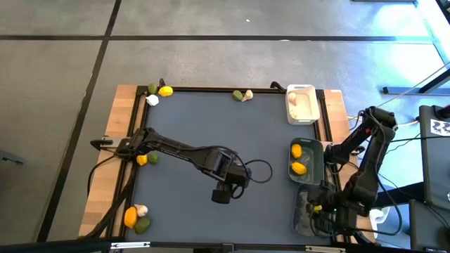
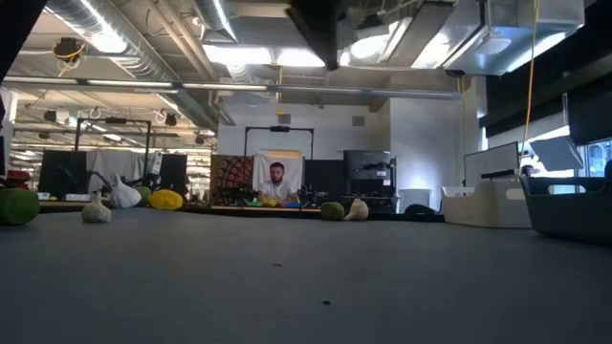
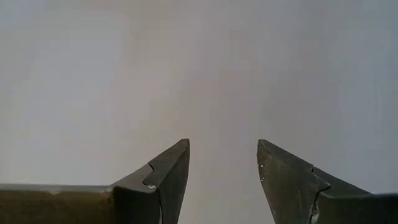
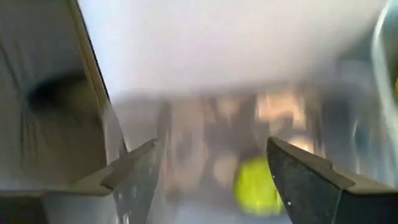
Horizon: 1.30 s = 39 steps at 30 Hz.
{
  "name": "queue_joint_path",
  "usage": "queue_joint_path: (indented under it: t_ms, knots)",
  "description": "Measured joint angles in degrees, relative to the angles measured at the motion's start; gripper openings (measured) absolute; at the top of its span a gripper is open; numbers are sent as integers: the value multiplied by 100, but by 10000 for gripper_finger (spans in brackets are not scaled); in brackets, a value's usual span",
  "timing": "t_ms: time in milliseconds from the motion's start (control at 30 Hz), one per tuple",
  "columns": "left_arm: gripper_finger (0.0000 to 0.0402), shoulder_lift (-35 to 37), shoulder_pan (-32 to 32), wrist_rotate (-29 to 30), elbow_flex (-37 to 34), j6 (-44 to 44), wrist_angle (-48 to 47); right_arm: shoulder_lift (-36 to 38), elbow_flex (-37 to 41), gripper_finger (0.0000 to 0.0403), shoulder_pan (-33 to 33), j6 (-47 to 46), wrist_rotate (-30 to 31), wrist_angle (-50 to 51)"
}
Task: Sort produce into baskets
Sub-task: Put the white garlic into the white bin
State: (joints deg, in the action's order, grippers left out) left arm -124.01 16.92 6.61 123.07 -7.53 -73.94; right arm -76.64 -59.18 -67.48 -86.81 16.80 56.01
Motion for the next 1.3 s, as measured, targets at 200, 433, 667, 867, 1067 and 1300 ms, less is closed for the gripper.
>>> queue_joint_path:
  t_ms: [200,433,667,867,1067,1300]
  knots:
    - [182,81,193,470,0,-301,-591,-15,-19,292,0,314,1393,-97]
    - [182,269,416,1318,0,-743,-1168,-20,-19,292,206,505,1994,-64]
    - [182,681,447,1759,0,-1141,-1606,-39,-19,292,547,791,1806,-174]
    - [182,1187,419,2090,0,-1210,-1608,-39,-19,292,573,1005,1838,-193]
    - [182,1644,280,2117,0,-1343,-1610,-39,-19,292,564,1034,1878,-196]
    - [182,2029,192,2463,-2,-1355,-1608,-39,-19,292,564,1113,1878,-192]
